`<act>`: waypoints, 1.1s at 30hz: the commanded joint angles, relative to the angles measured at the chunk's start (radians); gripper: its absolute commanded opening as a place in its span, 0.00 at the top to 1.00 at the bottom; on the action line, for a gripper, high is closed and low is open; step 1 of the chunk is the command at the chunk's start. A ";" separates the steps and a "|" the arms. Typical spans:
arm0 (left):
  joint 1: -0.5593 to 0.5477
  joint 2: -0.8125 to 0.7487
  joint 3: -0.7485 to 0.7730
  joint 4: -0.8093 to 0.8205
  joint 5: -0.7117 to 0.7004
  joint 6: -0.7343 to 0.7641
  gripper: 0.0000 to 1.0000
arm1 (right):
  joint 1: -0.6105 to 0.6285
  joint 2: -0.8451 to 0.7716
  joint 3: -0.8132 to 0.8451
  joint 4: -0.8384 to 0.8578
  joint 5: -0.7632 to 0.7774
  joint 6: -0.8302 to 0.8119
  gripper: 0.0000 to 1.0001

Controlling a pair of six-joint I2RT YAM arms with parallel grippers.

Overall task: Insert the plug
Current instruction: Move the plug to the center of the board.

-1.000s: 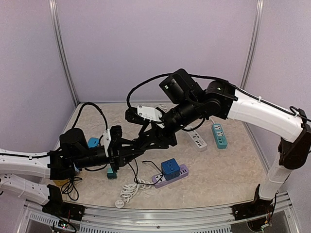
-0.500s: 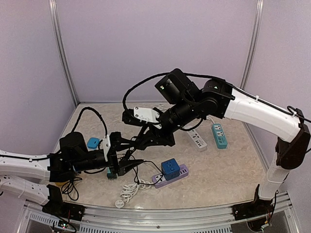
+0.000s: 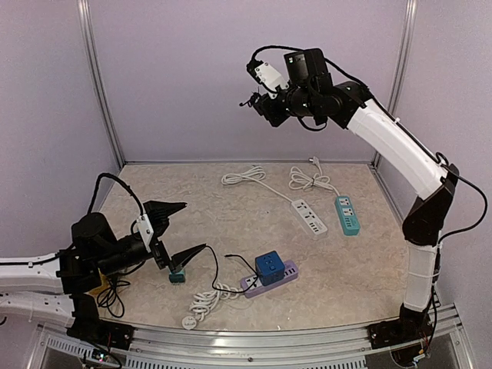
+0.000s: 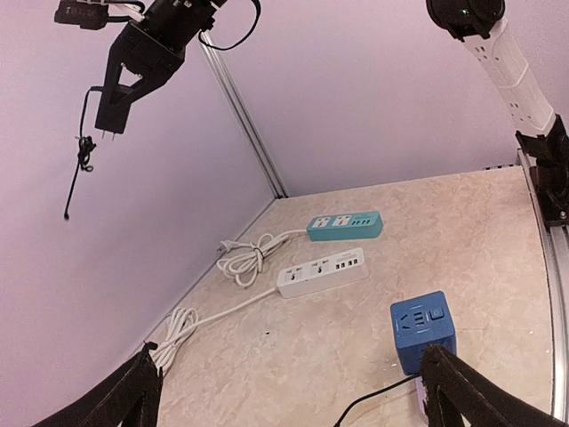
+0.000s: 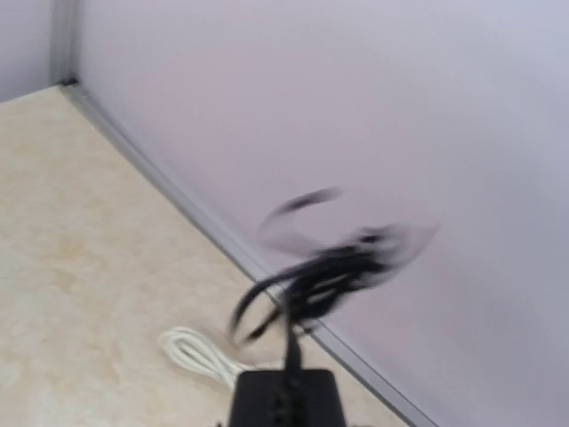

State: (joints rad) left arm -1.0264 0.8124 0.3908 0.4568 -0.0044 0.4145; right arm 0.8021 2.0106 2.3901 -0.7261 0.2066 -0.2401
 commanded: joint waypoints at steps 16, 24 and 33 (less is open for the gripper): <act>0.049 0.372 0.059 -0.280 0.480 0.100 0.27 | 0.020 -0.153 -0.656 0.084 -0.200 0.088 1.00; 0.051 0.637 0.230 -0.316 0.511 0.135 0.34 | 0.019 -0.205 -0.788 0.127 -0.204 0.040 1.00; 0.050 0.737 0.248 -0.372 0.417 0.323 0.37 | 0.019 -0.242 -0.817 0.132 -0.205 0.033 1.00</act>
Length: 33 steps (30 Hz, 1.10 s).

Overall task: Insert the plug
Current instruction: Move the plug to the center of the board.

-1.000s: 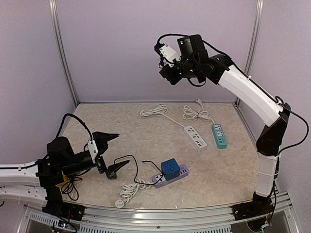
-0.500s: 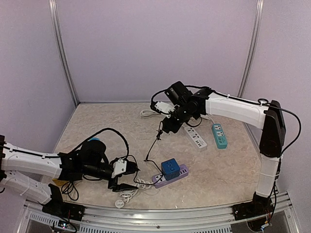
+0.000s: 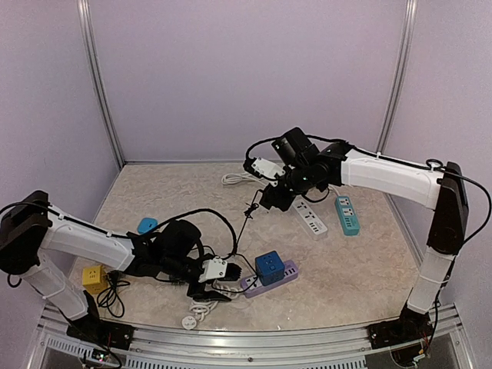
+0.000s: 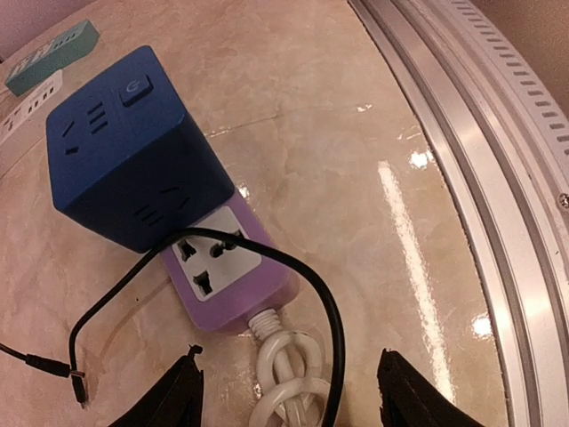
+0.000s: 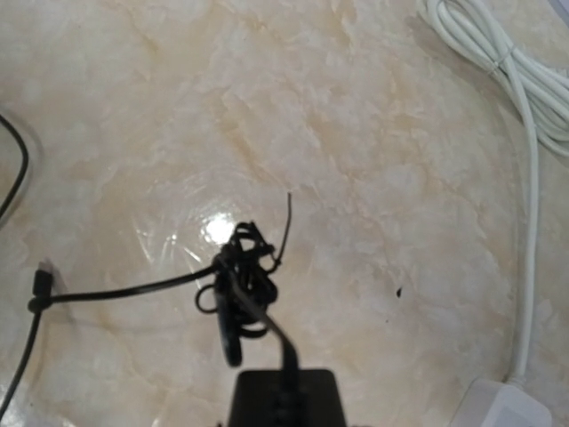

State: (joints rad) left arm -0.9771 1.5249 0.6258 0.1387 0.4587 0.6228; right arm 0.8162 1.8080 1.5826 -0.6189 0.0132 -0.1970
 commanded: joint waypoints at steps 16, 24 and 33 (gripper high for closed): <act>0.082 -0.279 -0.059 -0.095 -0.486 -0.145 1.00 | 0.053 -0.047 0.035 -0.092 -0.175 -0.152 1.00; 0.187 -0.403 -0.146 -0.046 -0.607 -0.034 1.00 | 0.151 0.066 0.163 -0.226 -0.267 -0.225 1.00; 0.400 -0.540 -0.209 -0.161 -0.452 0.182 0.33 | 0.206 0.178 0.242 -0.316 -0.278 -0.280 1.00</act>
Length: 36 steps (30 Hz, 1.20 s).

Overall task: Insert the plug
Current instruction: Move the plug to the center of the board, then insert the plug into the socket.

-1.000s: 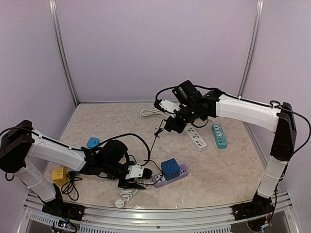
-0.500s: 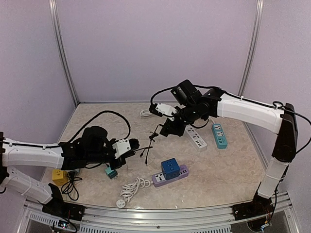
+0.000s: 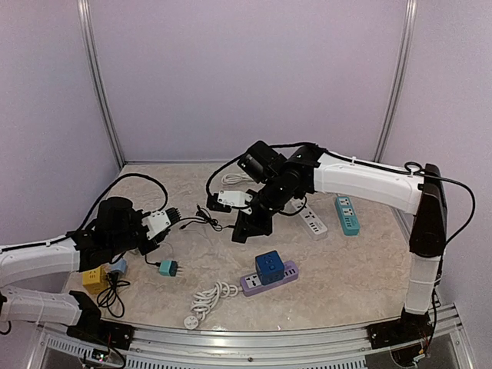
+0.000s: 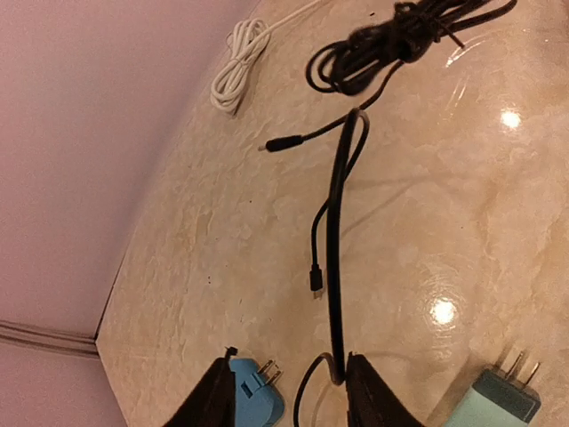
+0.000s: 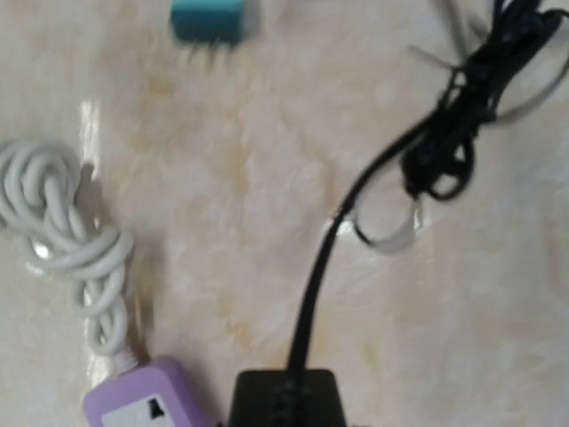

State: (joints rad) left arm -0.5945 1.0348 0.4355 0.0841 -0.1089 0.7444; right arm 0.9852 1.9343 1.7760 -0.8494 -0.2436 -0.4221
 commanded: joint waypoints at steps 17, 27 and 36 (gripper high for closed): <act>0.004 -0.207 -0.093 -0.146 0.314 0.001 0.01 | 0.109 0.168 0.066 -0.224 0.027 -0.158 1.00; 0.005 -0.216 -0.121 -0.123 0.311 -0.020 0.01 | 0.116 0.208 0.042 -0.230 0.080 -0.170 1.00; 0.005 -0.213 -0.122 -0.109 0.306 -0.022 0.01 | 0.118 0.214 0.067 -0.282 0.136 -0.177 1.00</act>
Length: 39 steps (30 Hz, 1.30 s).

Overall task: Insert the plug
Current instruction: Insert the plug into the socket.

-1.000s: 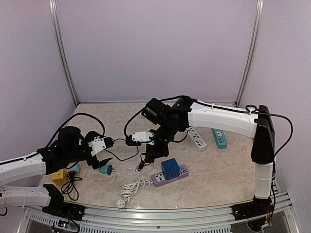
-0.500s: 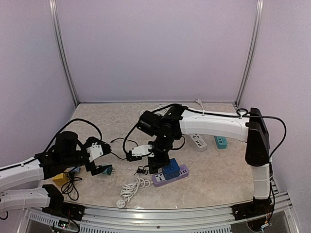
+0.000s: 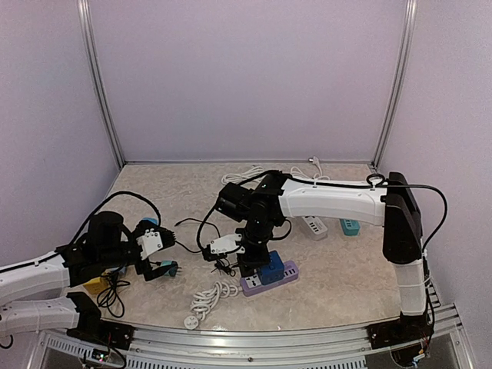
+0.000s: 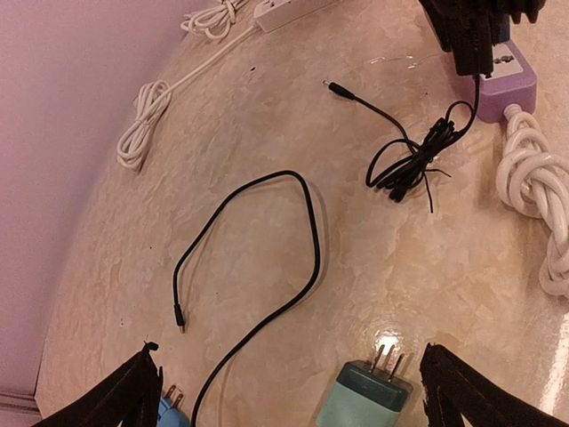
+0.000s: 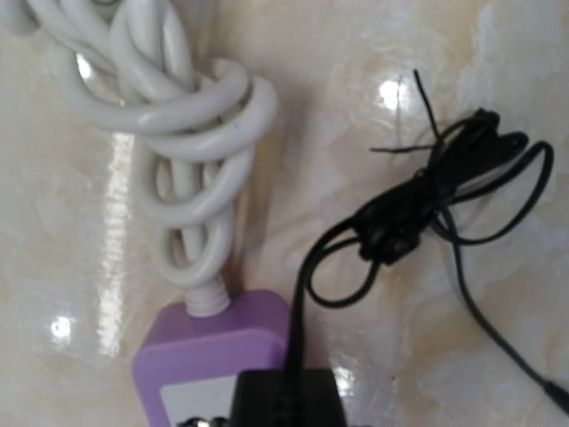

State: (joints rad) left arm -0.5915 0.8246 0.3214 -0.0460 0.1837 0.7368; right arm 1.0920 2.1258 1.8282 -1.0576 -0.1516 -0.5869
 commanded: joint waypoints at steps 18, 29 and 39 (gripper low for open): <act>-0.153 -0.008 0.027 0.222 0.131 -0.409 0.04 | 0.012 0.042 -0.026 -0.049 0.045 -0.016 1.00; -0.167 -0.011 -0.029 0.305 0.168 -0.486 0.08 | 0.006 0.063 -0.028 -0.034 0.025 -0.017 1.00; -0.319 0.028 -0.252 0.743 0.111 -0.549 0.13 | -0.069 -0.108 -0.066 0.063 -0.221 -0.027 1.00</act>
State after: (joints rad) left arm -0.8330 0.8150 0.1509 0.4358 0.3256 0.2237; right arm 1.0420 2.0907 1.7813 -1.0386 -0.2661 -0.5949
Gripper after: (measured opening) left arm 0.884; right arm 0.226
